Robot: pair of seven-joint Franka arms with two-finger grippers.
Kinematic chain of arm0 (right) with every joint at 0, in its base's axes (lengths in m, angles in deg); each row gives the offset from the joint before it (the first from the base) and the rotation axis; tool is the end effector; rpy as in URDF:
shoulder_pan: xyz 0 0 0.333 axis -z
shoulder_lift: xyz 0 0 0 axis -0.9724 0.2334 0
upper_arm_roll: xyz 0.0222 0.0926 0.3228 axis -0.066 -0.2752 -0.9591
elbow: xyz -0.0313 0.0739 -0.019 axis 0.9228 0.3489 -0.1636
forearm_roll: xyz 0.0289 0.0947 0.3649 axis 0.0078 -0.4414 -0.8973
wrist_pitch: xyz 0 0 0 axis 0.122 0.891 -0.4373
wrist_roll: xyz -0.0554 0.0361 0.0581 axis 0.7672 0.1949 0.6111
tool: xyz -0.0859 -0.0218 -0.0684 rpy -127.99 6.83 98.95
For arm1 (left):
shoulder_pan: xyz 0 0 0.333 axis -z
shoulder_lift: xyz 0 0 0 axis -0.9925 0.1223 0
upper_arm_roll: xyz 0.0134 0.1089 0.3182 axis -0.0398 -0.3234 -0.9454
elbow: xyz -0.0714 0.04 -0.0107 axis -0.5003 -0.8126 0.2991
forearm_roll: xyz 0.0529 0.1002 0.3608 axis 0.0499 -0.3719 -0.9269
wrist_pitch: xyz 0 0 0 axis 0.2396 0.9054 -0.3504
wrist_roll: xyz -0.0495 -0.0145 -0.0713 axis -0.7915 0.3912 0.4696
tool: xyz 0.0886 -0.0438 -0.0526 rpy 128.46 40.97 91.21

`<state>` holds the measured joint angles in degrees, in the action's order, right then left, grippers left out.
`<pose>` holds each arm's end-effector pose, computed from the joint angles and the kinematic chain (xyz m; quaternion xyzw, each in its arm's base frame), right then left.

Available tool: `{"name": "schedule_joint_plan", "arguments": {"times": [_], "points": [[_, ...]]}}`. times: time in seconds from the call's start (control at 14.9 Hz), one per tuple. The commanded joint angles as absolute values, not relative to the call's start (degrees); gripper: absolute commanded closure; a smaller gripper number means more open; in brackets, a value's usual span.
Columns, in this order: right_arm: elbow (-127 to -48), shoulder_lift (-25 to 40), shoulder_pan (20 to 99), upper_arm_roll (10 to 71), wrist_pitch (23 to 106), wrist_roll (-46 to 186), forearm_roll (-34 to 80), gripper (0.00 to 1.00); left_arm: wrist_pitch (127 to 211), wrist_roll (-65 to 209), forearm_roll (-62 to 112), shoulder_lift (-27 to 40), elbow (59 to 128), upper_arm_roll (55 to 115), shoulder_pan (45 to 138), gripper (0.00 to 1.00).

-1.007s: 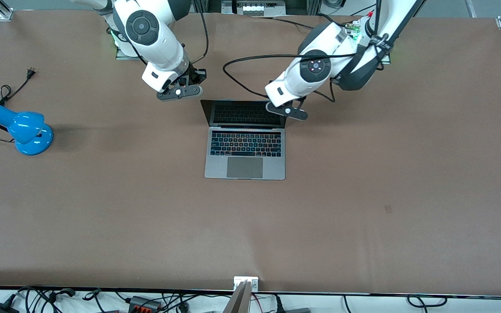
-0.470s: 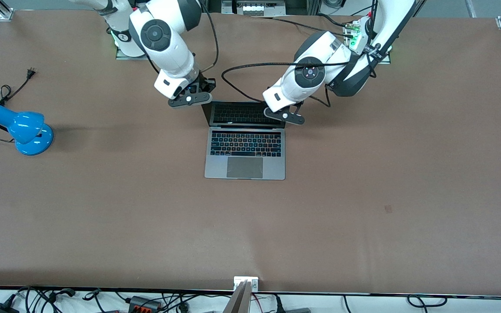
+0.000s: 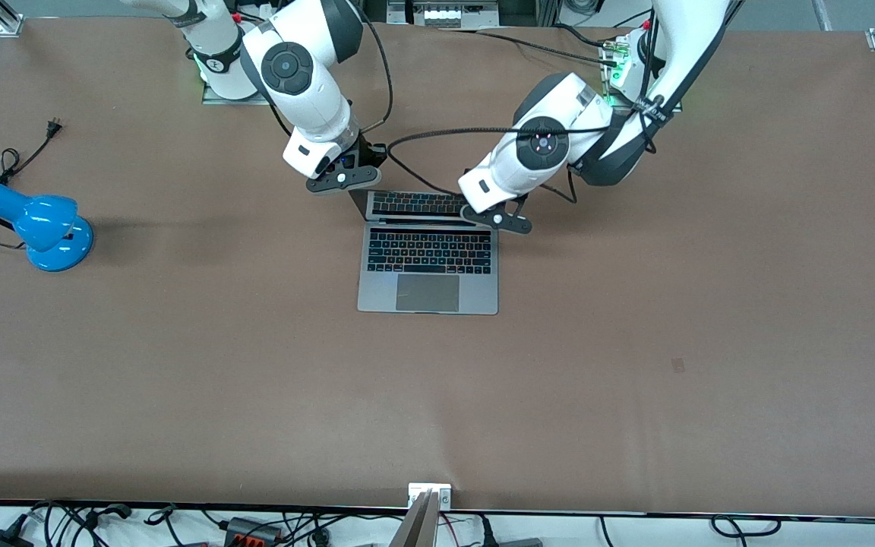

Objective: Close laptop with both arms from behind
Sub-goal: 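Lower both grippers onto the back of the laptop screen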

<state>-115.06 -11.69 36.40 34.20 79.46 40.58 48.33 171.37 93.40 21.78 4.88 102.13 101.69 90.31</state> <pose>0.3956 0.3543 0.3709 -0.9938 -0.0770 0.0457 0.0657 0.4604 -0.3926 0.3370 0.9811 -0.0851 -0.1499 0.0883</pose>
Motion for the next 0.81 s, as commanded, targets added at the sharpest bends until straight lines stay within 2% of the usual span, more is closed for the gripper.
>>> {"name": "schedule_joint_plan", "arguments": {"times": [0.0,0.4,0.74], "points": [[-115.45,-11.87,35.72,34.80,82.34,40.32,47.41,1.00,171.46,94.69,20.05,8.05,98.74,101.49,90.45,1.00],[-115.10,-8.27,36.25,35.07,91.22,40.50,47.67,1.00,171.46,94.60,20.05,8.14,98.30,100.79,90.71,1.00],[-113.78,-7.56,36.86,35.42,92.02,40.50,48.20,1.00,171.46,94.77,18.64,8.14,98.30,100.79,90.62,1.00]]}}
